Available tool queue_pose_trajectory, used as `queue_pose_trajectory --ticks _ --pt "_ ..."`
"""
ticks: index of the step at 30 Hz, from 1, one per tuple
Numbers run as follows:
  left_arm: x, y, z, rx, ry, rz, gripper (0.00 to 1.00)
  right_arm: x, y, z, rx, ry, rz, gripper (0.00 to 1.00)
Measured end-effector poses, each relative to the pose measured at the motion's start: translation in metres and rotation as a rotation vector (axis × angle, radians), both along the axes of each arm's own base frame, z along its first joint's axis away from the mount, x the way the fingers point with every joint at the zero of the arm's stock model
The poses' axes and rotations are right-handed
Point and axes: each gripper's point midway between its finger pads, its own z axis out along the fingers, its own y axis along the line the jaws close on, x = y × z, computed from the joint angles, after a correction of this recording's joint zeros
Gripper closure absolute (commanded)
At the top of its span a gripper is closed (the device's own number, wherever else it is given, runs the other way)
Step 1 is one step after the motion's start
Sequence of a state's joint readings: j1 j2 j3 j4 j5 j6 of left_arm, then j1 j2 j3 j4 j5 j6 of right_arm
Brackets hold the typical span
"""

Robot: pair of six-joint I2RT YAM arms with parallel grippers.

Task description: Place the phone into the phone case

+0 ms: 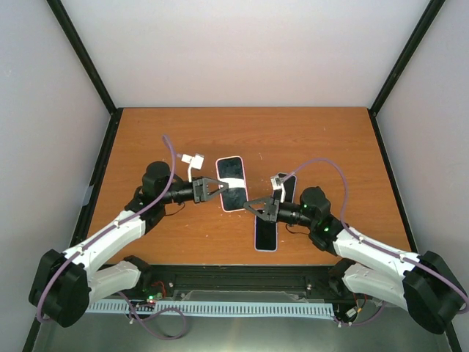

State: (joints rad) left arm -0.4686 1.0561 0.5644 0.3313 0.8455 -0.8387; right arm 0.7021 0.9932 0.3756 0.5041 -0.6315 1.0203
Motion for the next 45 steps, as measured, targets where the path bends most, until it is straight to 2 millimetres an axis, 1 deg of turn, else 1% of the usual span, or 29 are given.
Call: queue_pose_trajectory --ticks 5,6,7,10,11,13,17,22,27,31,34,38,45 --pt "0.002 0.000 -0.004 0.030 0.022 0.010 1.00 0.002 0.000 -0.004 0.005 0.030 -0.011 0.97" --pt "0.003 0.000 -0.005 0.033 0.025 0.011 1.00 0.002 0.000 -0.004 0.006 0.035 -0.014 0.95" --pt "0.003 0.000 -0.004 0.034 0.028 0.011 1.00 0.003 0.000 -0.004 0.006 0.037 -0.016 0.91" --pt "0.004 0.000 -0.007 0.043 0.043 0.019 1.00 0.004 -0.001 -0.007 0.000 0.049 -0.026 0.72" --pt "0.005 0.000 -0.008 0.047 0.045 0.022 1.00 0.005 -0.001 -0.009 -0.006 0.059 -0.033 0.62" --pt "0.010 0.004 -0.014 0.064 0.062 0.051 1.00 0.007 -0.003 -0.013 -0.020 0.071 -0.048 0.47" --pt "0.032 0.021 -0.036 0.110 0.134 0.145 1.00 0.008 -0.008 -0.012 -0.052 0.043 -0.079 0.24" --pt "0.055 0.043 -0.070 0.164 0.249 0.239 1.00 0.011 -0.016 -0.011 -0.118 0.013 -0.118 0.01" --pt "0.074 0.059 -0.111 0.203 0.377 0.295 1.00 0.015 -0.027 -0.002 -0.181 -0.037 -0.177 0.00" --pt "0.083 0.067 -0.144 0.236 0.486 0.320 1.00 0.018 -0.033 -0.001 -0.234 -0.049 -0.203 0.00" --pt "0.094 0.067 -0.158 0.250 0.529 0.328 1.00 0.019 -0.037 -0.005 -0.276 -0.042 -0.217 0.00" --pt "0.106 0.065 -0.171 0.262 0.555 0.334 0.99 0.020 -0.042 -0.013 -0.322 -0.028 -0.232 0.00" --pt "0.106 0.069 -0.195 0.299 0.607 0.357 0.89 0.022 -0.049 -0.021 -0.366 -0.019 -0.267 0.00"
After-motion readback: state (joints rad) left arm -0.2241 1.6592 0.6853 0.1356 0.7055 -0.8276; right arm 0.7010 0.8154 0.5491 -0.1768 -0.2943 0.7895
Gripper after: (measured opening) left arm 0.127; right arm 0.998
